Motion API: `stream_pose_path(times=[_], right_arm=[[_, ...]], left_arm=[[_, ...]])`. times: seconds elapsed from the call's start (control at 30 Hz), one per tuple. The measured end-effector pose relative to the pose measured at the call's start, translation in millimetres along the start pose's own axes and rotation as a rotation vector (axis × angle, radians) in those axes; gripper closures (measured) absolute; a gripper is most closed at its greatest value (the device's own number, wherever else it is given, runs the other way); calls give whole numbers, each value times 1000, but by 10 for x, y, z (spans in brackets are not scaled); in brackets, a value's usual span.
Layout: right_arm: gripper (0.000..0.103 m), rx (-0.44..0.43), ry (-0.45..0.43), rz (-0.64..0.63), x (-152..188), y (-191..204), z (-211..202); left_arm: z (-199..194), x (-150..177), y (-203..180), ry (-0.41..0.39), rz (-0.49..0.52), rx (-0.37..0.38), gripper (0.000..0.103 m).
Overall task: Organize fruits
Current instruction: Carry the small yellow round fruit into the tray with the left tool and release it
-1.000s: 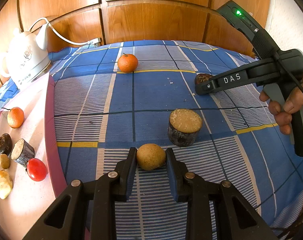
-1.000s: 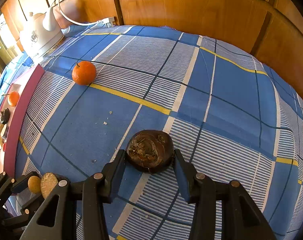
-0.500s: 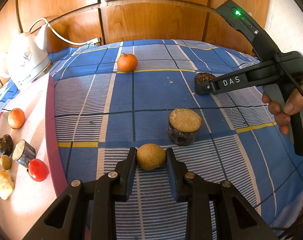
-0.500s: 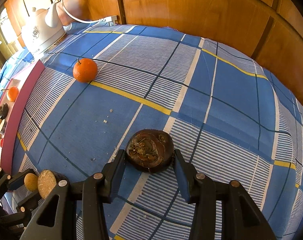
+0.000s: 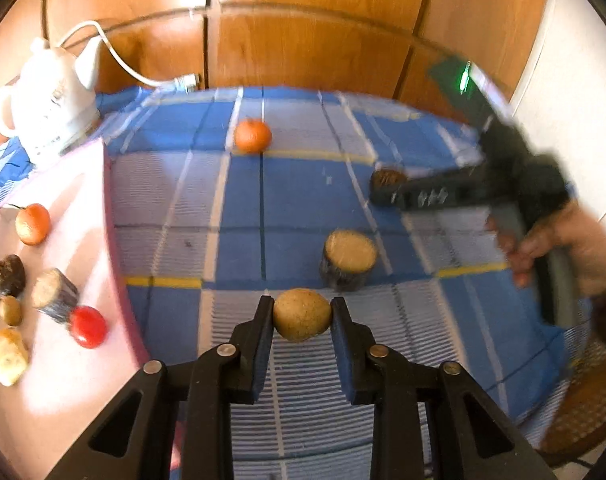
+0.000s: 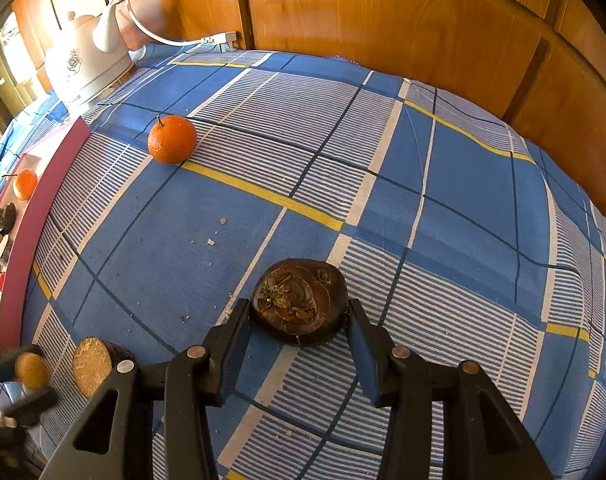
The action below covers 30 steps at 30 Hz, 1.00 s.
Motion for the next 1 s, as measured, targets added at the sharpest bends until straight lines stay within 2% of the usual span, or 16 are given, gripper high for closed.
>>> stream_pose_path(times=[0.1,0.2,0.3,0.4,0.53,0.67,0.7,0.73,0.83,1.0], right_arm=[[55,1,1,-2,-1,4,-3],[55,0,1,-1,-2,8,-5],[55,0,0,-2,-3,7,-5],[55,0,1,-3,-3,9,-5],[55,-1,1,-3,-3,9,-5],[55,0,0,-4,-3,9,-6],[55,-1,0,-4,-3,8,-4],[55,-1,0,-3,-2,9,-5],[55,-1,0,-5,-4,12,-5],[55,4,0,-8,-6,12,-11]], left_arm=[[-228,-185,178,-47,-68,16,75],[-406,-388,536,-84,-190,20,75],[-450,-561,1012,-109,-294,-33,75],[-366,-648,1389,-100,-369,-73,75],[-170,-707,1710,-75,-397,-140,75],[17,-719,1872,-53,-420,-154,74],[54,-725,1874,-51,-415,-169,73],[82,-737,1879,-52,-414,-176,66],[46,-714,1874,-56,-404,-193,62],[-115,-596,1885,-73,-424,-274,62]])
Point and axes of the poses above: each gripper's, at about its wrist camera, not at the fingertips, and z roughly the way its jaws point, y to its left, x to its underside, the point moved 6 cm from there along z, roughly the way its jaws point, and after that the axes turned 9 degrees about -z, right-handed, at the moved point
